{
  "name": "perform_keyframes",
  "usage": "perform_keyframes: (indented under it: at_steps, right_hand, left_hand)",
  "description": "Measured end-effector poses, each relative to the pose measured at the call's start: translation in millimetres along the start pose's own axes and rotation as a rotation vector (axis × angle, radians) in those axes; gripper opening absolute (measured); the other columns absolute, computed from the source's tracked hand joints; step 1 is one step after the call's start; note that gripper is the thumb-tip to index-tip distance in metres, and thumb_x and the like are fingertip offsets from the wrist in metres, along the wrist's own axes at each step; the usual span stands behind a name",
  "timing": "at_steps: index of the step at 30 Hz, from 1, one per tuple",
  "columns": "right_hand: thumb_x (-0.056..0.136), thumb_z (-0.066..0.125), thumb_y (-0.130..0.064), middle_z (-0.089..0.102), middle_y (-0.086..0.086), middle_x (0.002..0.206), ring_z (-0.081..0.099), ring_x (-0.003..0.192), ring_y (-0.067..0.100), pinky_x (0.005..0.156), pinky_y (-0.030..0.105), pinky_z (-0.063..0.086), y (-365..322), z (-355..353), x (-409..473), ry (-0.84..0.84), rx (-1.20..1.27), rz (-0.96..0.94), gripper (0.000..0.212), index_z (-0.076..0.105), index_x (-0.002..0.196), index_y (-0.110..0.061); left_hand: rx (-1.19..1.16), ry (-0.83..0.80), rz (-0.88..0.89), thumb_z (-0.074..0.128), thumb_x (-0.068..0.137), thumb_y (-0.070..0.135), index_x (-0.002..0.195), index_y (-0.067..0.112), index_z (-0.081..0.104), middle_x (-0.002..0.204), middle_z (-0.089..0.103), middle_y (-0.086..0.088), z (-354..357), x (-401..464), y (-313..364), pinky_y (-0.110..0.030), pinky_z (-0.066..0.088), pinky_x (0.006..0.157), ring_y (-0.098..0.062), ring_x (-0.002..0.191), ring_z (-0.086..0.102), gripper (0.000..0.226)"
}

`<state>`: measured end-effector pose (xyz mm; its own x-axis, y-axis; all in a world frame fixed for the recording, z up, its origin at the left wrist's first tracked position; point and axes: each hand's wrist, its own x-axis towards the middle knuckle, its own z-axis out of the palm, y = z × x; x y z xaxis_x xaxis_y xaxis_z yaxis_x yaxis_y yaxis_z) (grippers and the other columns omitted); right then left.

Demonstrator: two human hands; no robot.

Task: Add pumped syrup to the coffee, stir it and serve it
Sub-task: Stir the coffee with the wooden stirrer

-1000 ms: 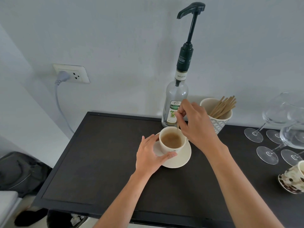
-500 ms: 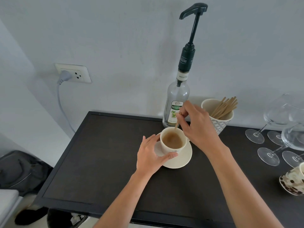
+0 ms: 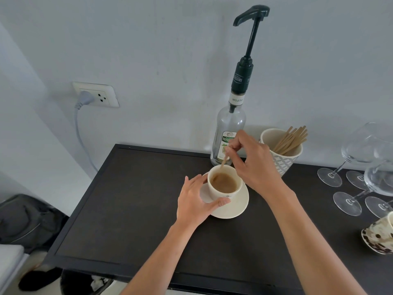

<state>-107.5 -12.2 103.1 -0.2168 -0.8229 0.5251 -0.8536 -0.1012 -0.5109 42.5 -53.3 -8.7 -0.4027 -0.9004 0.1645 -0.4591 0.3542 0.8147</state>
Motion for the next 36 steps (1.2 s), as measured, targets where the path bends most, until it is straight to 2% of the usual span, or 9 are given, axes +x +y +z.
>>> perform_keyframes:
  at_steps: [2, 6, 11, 15, 22, 26, 30, 33, 36]
  right_hand:
    - [0.094, 0.062, -0.012, 0.058, 0.002, 0.073, 0.054, 0.071, 0.023, 0.066, 0.04, 0.048, 3.9, -0.8, 1.1, 0.035, -0.141, -0.018, 0.014, 0.051, 0.085, -0.01]
    - [0.092, 0.066, -0.013, 0.064, -0.002, 0.075, 0.061, 0.078, 0.017, 0.068, 0.028, 0.047, -3.4, -2.0, -1.5, -0.033, 0.037, 0.027, 0.019, 0.05, 0.082, -0.016]
    - [0.091, 0.063, -0.007, 0.057, 0.0, 0.069, 0.052, 0.069, 0.023, 0.071, 0.045, 0.047, 5.4, -3.6, -1.7, 0.068, -0.183, -0.019, 0.015, 0.05, 0.083, -0.009]
    - [0.091, 0.068, -0.01, 0.065, 0.002, 0.076, 0.063, 0.078, 0.022, 0.071, 0.033, 0.049, 1.5, -2.3, -5.0, 0.029, 0.034, 0.031, 0.016, 0.054, 0.083, -0.008]
    - [0.091, 0.067, -0.011, 0.063, 0.001, 0.075, 0.06, 0.077, 0.018, 0.068, 0.028, 0.046, 1.3, -2.6, -5.8, 0.025, 0.018, 0.027, 0.015, 0.053, 0.083, -0.01]
    - [0.09, 0.065, -0.007, 0.056, -0.001, 0.071, 0.05, 0.072, 0.019, 0.07, 0.038, 0.046, 4.6, -2.0, -5.1, 0.079, -0.145, -0.015, 0.016, 0.051, 0.082, -0.009]
    - [0.09, 0.069, -0.011, 0.064, 0.0, 0.075, 0.058, 0.079, 0.018, 0.068, 0.026, 0.045, 0.6, -2.9, -5.7, 0.028, 0.001, 0.019, 0.017, 0.054, 0.082, -0.01]
    - [0.091, 0.067, -0.008, 0.058, -0.001, 0.071, 0.052, 0.074, 0.021, 0.069, 0.038, 0.048, 4.1, -3.8, -3.9, 0.086, -0.15, -0.025, 0.016, 0.053, 0.082, -0.008]
    - [0.09, 0.068, -0.009, 0.062, -0.001, 0.072, 0.058, 0.074, 0.019, 0.067, 0.027, 0.046, -0.3, -5.3, -4.7, 0.016, -0.015, 0.005, 0.02, 0.051, 0.08, -0.013]
  left_hand:
    - [-0.003, 0.003, 0.001, 0.072, 0.054, 0.072, 0.13, 0.026, 0.056, 0.137, 0.055, 0.007, -0.3, -0.3, 0.7, -0.049, 0.027, 0.115, 0.033, 0.108, -0.004, 0.09]
    - [0.0, 0.003, 0.021, 0.075, 0.053, 0.077, 0.13, 0.026, 0.057, 0.136, 0.056, 0.007, 0.5, 0.7, -1.5, -0.049, 0.028, 0.115, 0.034, 0.109, -0.004, 0.094]
    - [0.013, 0.022, 0.021, 0.065, 0.051, 0.083, 0.128, 0.028, 0.057, 0.135, 0.057, 0.007, 2.0, 1.5, -4.7, -0.05, 0.029, 0.115, 0.03, 0.112, 0.0, 0.095]
    - [-0.003, 0.013, 0.015, 0.072, 0.053, 0.079, 0.129, 0.027, 0.057, 0.134, 0.057, 0.007, 1.4, 0.5, -1.7, -0.049, 0.028, 0.115, 0.031, 0.111, 0.0, 0.093]
    - [-0.008, 0.011, 0.028, 0.067, 0.053, 0.08, 0.127, 0.028, 0.058, 0.128, 0.055, 0.015, 2.5, 1.6, -5.4, -0.051, 0.029, 0.115, 0.04, 0.108, -0.005, 0.09]
    - [-0.005, 0.016, 0.016, 0.073, 0.053, 0.078, 0.127, 0.028, 0.058, 0.133, 0.057, 0.01, 3.2, 1.6, -5.1, -0.051, 0.029, 0.115, 0.035, 0.11, -0.002, 0.091]
    - [-0.004, 0.024, 0.029, 0.066, 0.053, 0.08, 0.127, 0.027, 0.058, 0.132, 0.058, 0.008, 3.1, 1.1, -5.0, -0.051, 0.029, 0.114, 0.037, 0.109, -0.004, 0.091]
    - [-0.006, 0.036, 0.032, 0.066, 0.053, 0.081, 0.126, 0.027, 0.058, 0.132, 0.058, 0.008, 2.7, 0.9, -5.0, -0.051, 0.029, 0.114, 0.033, 0.11, -0.001, 0.092]
    - [-0.009, 0.038, 0.033, 0.071, 0.053, 0.078, 0.126, 0.026, 0.059, 0.132, 0.059, 0.007, 3.0, 1.0, -5.5, -0.051, 0.029, 0.115, 0.03, 0.112, 0.002, 0.091]
